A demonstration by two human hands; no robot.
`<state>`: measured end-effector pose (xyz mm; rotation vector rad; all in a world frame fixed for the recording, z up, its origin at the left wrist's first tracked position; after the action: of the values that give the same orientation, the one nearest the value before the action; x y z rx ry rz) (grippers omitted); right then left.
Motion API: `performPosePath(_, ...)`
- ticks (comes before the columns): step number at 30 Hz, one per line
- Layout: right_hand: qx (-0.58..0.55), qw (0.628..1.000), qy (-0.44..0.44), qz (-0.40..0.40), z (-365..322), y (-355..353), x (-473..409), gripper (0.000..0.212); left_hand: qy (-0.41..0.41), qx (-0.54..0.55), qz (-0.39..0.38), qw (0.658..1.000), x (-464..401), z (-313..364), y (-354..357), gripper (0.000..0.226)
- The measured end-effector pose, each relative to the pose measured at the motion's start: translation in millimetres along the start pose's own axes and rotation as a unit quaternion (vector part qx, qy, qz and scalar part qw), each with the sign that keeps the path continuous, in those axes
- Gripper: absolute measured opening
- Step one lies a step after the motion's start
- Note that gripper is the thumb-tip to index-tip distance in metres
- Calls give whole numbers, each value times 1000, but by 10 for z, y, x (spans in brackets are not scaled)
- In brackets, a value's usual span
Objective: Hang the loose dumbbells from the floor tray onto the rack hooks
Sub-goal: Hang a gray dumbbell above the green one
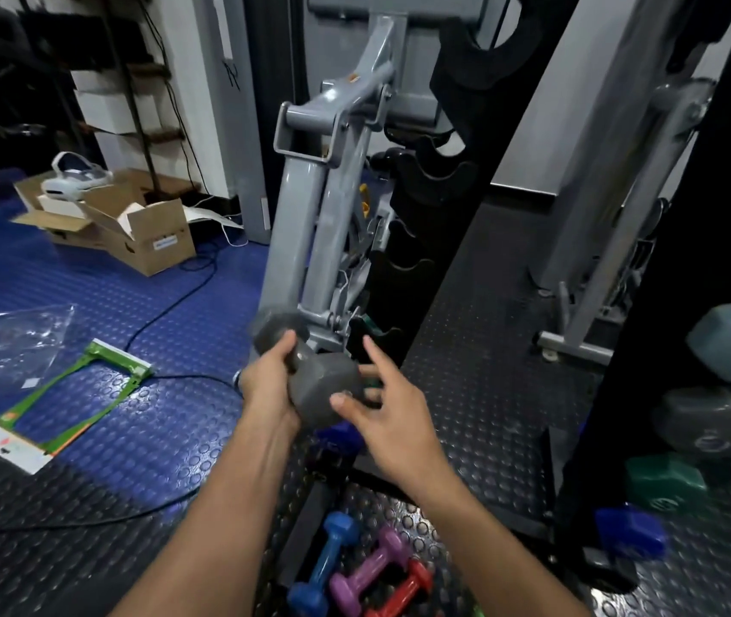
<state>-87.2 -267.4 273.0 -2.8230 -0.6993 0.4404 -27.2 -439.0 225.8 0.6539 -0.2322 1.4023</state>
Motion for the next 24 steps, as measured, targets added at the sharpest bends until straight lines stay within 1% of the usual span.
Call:
performPosePath(1,1,1000,11,20,-3,-21,-70,72,17,-22,-10,1000,-12,103,94,35)
performPosePath(4,26,997,5,70,-37,-55,-254,48,57,-91,-33,994,-46,341,382,34)
performPosePath(5,24,996,7,86,-47,-54,-303,43,74,-112,-40,990,-86,408,480,33)
performPosePath(9,29,989,6,148,-71,-51,-408,31,101,-194,-87,972,-166,538,899,26)
performPosePath(11,29,983,10,180,-47,-82,-460,29,112,-217,-111,963,-199,553,1103,20)
performPosePath(14,33,976,13,215,0,-138,-566,28,112,-245,-131,954,-215,522,1311,25)
performPosePath(19,49,965,34,254,80,-181,-697,31,130,-271,-156,941,-192,525,1533,19)
performPosePath(21,57,961,43,267,90,-174,-709,33,146,-288,-163,932,-204,535,1592,14)
performPosePath(24,56,954,61,289,96,-186,-664,34,184,-335,-164,909,-171,554,1643,11)
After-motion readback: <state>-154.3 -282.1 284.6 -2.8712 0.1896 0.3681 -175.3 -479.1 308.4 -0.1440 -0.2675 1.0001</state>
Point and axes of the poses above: each hand's wrist, its own x-axis away from the middle knuckle, its own y-axis out of the palm, z = x × y, the point moved 7 cm from there along -x, towards the middle knuckle, and after that the axes turned 15 degrees about z, right-handed, at the moved point
